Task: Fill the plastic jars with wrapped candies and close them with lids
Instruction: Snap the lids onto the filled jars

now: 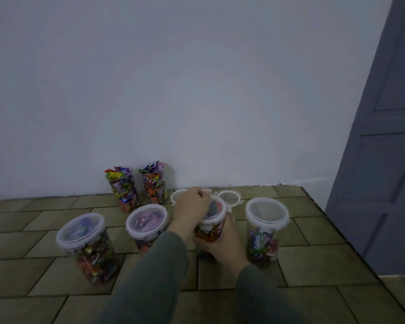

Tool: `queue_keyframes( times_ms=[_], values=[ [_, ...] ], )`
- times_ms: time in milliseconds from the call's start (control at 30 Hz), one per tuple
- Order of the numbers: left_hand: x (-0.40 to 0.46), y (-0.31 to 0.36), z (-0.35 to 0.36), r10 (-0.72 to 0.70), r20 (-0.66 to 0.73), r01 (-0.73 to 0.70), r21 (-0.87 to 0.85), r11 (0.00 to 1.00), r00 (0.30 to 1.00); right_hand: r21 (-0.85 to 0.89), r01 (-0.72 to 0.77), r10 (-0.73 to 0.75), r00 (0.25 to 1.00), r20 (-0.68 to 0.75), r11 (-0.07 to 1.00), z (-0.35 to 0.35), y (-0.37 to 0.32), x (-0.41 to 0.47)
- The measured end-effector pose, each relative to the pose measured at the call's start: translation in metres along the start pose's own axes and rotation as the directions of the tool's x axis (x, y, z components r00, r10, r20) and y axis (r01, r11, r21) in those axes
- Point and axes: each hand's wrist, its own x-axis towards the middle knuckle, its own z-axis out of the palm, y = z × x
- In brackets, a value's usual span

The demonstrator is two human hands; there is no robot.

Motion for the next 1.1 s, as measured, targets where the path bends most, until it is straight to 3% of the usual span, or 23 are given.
queue_keyframes(
  times_ms=[100, 300, 367, 433, 500, 567, 800, 867, 967, 1100],
  values=[
    [-0.001, -0.001, 0.0, -0.005, 0.002, 0.005, 0.006, 1.0, 1.0, -0.023, 0.009, -0.009, 1.0, -0.006, 1.0, -0.001, -0.001, -0.002],
    [-0.007, -0.003, 0.008, -0.058, -0.053, 0.043, -0.238, 0.97, 0.997, -0.06, 0.019, -0.02, 1.0, -0.016, 0.998, 0.0, -0.001, -0.002],
    [-0.01, -0.004, 0.007, 0.016, -0.15, -0.042, -0.169, 0.985, 0.989, -0.064, 0.019, -0.02, 1.0, -0.018, 0.998, 0.0, 0.001, -0.002],
    [-0.016, -0.004, 0.007, 0.146, -0.28, -0.145, 0.026, 0.989, 0.949, -0.068, 0.019, -0.019, 1.0, -0.005, 0.998, 0.0, 0.001, -0.002],
    [-0.022, -0.002, 0.007, 0.243, -0.296, -0.19, 0.198, 0.962, 0.924, -0.079, 0.01, -0.009, 1.0, 0.007, 0.997, -0.001, 0.0, 0.0],
    [-0.026, -0.003, 0.011, 0.287, -0.277, -0.222, 0.241, 0.945, 0.917, -0.093, 0.015, -0.015, 1.0, 0.008, 0.996, -0.001, 0.001, 0.003],
    [-0.024, -0.006, 0.003, 0.195, -0.107, -0.189, 0.06, 0.98, 0.975, -0.053, -0.007, 0.009, 0.999, 0.051, 0.999, -0.004, -0.004, -0.005],
    [-0.026, -0.004, 0.004, 0.23, -0.099, -0.21, 0.18, 0.961, 0.968, -0.061, -0.005, 0.007, 0.999, 0.039, 0.998, -0.007, -0.005, -0.006],
    [-0.036, 0.004, 0.01, 0.315, -0.129, -0.22, 0.476, 0.852, 0.94, -0.091, -0.009, 0.01, 1.0, 0.017, 0.996, -0.008, -0.008, -0.009],
    [-0.047, 0.015, 0.027, 0.235, -0.114, -0.162, 0.442, 0.882, 0.965, -0.176, -0.028, 0.026, 1.0, -0.009, 0.984, -0.006, -0.011, -0.018]
  ],
)
